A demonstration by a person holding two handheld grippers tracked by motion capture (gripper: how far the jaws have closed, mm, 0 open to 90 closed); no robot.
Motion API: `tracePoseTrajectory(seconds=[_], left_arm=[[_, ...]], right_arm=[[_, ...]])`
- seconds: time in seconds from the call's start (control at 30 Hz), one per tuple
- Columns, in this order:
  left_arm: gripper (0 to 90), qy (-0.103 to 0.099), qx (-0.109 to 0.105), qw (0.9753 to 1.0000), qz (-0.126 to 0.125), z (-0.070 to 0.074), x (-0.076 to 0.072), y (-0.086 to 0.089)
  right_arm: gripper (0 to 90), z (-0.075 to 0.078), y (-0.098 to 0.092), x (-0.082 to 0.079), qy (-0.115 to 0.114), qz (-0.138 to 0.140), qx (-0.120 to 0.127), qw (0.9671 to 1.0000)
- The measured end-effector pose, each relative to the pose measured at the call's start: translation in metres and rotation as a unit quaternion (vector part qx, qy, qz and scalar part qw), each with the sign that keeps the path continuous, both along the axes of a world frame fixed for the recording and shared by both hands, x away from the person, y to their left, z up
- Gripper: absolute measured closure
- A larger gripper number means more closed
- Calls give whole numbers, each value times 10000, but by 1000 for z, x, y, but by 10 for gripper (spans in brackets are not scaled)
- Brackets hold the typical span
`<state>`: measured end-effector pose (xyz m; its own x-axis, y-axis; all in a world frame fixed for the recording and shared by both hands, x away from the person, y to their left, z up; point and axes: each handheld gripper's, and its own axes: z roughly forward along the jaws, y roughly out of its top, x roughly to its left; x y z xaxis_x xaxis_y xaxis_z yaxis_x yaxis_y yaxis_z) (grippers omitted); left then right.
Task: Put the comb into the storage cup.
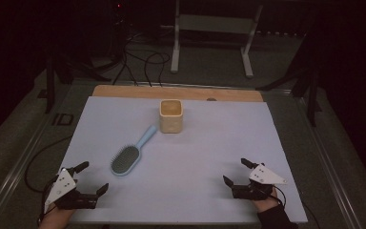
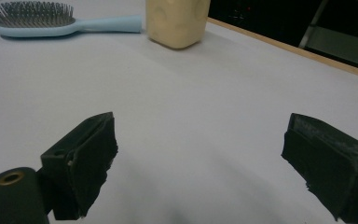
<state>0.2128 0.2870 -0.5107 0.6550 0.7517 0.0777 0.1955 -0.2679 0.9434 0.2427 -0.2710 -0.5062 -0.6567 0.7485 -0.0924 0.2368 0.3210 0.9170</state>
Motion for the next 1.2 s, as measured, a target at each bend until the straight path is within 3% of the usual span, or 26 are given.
tracePoseTrajectory(seconds=[0.57, 0.83, 1.2], left_arm=[[0, 99, 28, 9997, -214, 6, -1, -3], [0, 189, -117, 9995, -230, 13, -2, -4], [0, 148, -162, 9989, -414, 37, 5, -13]], right_arm=[[96, 3, 5, -3, -85, 92, 5, 9999], [96, 2, 7, -1, -51, 152, 54, 9999], [96, 3, 7, -1, -49, 113, 120, 9999]])
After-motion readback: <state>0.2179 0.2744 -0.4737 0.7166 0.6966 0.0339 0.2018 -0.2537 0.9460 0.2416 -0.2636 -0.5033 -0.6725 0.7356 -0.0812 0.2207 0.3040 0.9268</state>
